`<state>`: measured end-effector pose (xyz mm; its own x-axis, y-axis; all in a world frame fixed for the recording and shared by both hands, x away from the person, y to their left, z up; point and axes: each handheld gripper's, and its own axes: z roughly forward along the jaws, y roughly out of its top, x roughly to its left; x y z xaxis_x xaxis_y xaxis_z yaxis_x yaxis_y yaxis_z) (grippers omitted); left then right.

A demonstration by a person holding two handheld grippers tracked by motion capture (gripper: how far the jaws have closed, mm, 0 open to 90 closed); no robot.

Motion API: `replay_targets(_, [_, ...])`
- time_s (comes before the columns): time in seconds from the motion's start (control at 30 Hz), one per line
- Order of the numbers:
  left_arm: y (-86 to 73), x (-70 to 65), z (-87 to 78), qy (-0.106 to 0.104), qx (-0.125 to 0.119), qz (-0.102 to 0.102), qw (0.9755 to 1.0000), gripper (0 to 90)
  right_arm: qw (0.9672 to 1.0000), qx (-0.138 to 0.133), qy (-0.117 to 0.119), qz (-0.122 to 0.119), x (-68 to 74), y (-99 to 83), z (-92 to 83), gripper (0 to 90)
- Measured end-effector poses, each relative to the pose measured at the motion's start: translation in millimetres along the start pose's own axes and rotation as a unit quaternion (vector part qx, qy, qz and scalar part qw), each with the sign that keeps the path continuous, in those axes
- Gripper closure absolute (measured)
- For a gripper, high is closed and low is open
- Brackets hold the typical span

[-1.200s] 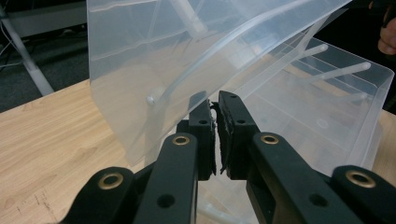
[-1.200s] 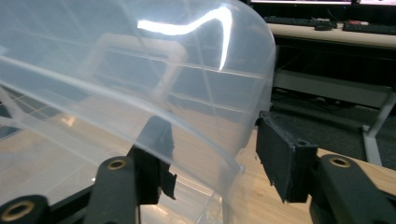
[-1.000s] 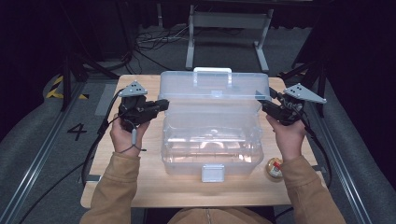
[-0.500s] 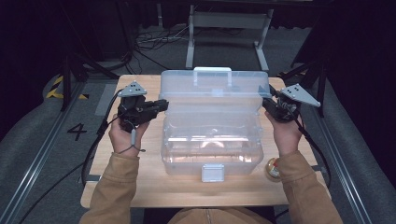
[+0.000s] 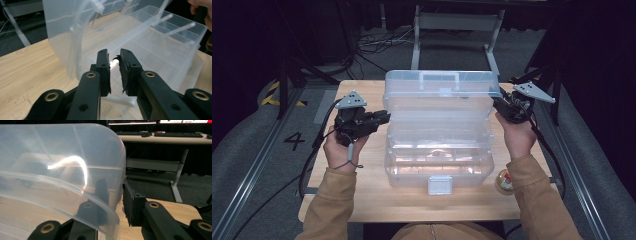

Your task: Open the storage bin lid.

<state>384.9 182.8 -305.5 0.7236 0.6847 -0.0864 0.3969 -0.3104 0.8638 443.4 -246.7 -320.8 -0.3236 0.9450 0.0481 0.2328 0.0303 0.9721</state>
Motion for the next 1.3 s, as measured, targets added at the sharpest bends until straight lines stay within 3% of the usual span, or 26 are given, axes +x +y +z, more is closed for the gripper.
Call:
replay_targets(0.33, [-8.1,-19.6,-11.7,-0.031,0.023,0.036,0.9986,71.8,0.9999,0.006,0.007,0.011,-4.1,7.2,7.8,74.7])
replay_targets(0.4, [-10.6,-25.0,-11.9,-0.033,0.03,0.043,0.9981,71.3,1.0,0.005,0.004,0.007,-4.0,8.3,7.8,75.5])
replay_targets(0.5, [-15.3,-33.3,-9.9,-0.039,0.047,0.054,0.9967,70.5,0.9994,0.0,-0.016,-0.029,-0.3,10.1,8.0,78.0])
replay_targets(0.63, [-20.8,-42.4,-6.0,-0.044,0.065,0.073,0.9942,69.9,0.9993,0.005,-0.022,-0.031,0.1,11.5,10.6,78.6])
replay_targets(0.83, [-27.8,-49.7,3.0,-0.06,0.085,0.077,0.9916,69.5,0.9991,0.004,-0.024,-0.036,-1.1,12.0,14.0,78.9])
replay_targets(1.1, [-33.7,-57.0,13.3,-0.079,0.111,0.092,0.9864,67.7,0.9989,0.005,-0.019,-0.042,-2.9,13.0,16.7,78.6])
replay_targets(1.17, [-36.7,-60.3,19.5,-0.088,0.124,0.099,0.9834,67.5,0.9989,0.006,-0.017,-0.043,-3.4,13.3,16.8,78.4])
replay_targets(1.2, [-36.7,-60.3,19.5,-0.088,0.124,0.099,0.9834,67.5,0.9989,0.006,-0.017,-0.043,-3.4,13.3,16.8,78.4])
replay_targets(1.3, [-41.4,-66.4,29.7,-0.099,0.147,0.115,0.9775,67.5,0.9989,0.006,-0.017,-0.042,-2.9,13.1,16.4,78.3])
